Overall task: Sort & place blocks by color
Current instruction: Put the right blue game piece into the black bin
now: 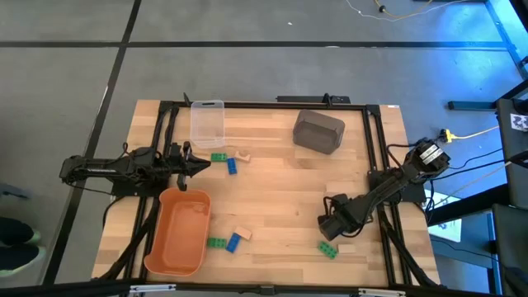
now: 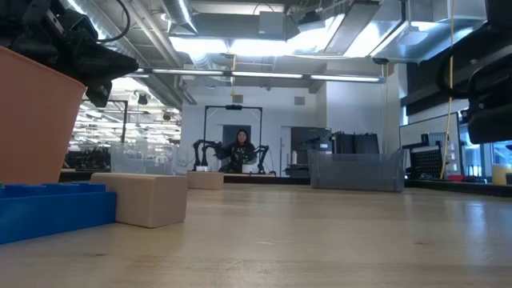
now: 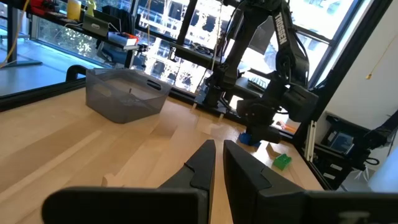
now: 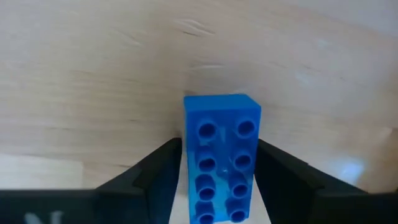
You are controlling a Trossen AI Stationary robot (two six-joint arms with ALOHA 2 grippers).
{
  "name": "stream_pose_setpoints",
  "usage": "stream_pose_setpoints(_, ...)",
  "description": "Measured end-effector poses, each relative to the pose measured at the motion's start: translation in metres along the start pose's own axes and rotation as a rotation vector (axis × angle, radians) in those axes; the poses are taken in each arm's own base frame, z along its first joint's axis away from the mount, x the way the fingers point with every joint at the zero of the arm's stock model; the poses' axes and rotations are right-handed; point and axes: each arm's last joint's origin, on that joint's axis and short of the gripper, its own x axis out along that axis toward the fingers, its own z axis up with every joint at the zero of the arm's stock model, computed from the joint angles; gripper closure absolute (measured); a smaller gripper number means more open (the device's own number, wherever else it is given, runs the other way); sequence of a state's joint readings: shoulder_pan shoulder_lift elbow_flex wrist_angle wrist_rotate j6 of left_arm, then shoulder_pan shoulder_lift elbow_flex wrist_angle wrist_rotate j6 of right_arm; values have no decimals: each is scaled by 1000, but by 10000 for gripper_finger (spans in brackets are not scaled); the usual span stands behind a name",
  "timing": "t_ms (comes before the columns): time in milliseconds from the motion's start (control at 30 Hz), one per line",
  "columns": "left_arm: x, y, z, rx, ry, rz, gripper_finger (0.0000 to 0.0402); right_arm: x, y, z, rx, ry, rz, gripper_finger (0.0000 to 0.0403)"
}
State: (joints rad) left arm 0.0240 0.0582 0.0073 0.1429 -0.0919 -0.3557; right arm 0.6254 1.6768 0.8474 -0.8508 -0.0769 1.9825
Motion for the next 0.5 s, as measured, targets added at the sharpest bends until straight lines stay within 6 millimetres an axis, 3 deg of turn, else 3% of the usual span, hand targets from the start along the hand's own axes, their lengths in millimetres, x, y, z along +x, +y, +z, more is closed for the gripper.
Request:
stream_pose_setpoints(167,0,0,0,0,-1,0,376,-3,-1,1,-61,-36,23,264)
stream_pose_setpoints(333,0,0,0,0,0,0,376,-12,-9,5,-169,-153,73,263)
stream_pose_setpoints(500,0,0,0,0,0,0,376,-39,-18,4,-213,-325,265,263)
